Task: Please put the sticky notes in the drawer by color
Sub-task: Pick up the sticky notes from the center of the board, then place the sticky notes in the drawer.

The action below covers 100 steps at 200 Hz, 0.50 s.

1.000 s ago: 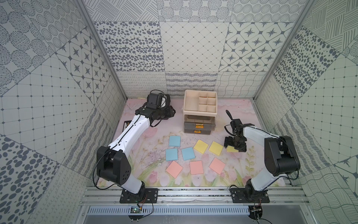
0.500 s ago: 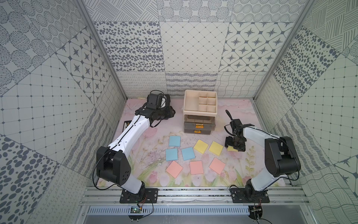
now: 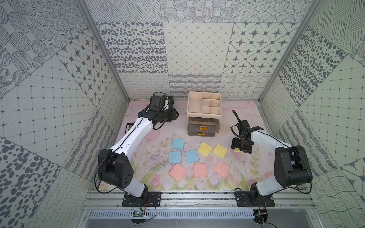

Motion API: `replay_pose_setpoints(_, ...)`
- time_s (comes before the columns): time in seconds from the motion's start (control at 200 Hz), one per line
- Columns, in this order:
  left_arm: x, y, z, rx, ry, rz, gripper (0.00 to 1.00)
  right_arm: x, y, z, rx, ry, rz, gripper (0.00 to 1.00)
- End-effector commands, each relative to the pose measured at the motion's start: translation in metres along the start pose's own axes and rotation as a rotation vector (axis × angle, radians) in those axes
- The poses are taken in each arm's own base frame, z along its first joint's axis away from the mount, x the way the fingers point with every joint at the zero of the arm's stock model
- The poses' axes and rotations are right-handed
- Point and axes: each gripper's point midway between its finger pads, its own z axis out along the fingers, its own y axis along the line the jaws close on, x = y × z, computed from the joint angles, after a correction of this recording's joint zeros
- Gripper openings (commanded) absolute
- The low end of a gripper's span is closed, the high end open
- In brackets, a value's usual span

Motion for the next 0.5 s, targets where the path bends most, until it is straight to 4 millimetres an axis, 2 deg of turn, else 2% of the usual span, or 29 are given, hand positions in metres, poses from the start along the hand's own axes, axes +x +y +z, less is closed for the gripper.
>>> replay_pose_setpoints(0.0,-0.002,0.000,0.000,-0.007,-0.014,0.003,0.52,-0.012,-0.002,-0.025,-0.002,-0.062,0.008,0.78)
replay_pose_setpoints(0.495,-0.001,-0.001,0.000,0.002,-0.020,0.003,0.52,-0.032,0.005,-0.126,-0.099,-0.201,-0.005,0.78)
